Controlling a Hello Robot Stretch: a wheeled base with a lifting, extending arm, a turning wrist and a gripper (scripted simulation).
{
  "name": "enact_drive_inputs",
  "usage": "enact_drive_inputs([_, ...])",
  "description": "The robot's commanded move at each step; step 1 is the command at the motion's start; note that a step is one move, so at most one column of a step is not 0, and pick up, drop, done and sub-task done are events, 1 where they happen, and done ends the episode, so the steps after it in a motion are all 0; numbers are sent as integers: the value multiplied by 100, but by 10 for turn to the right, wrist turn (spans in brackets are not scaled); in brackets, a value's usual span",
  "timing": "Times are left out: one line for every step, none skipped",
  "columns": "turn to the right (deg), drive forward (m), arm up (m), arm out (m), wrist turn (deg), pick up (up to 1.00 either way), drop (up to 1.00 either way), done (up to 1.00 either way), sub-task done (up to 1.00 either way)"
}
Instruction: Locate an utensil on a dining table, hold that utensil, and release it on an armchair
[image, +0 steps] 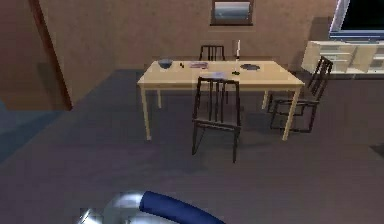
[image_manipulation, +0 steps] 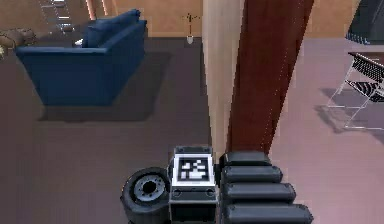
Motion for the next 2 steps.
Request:
enact_drive_inputs([-450, 0, 0, 0, 0, 0, 0, 0, 0])
enact_drive_inputs([0, 100, 0, 0, 0, 0, 0, 0, 0])
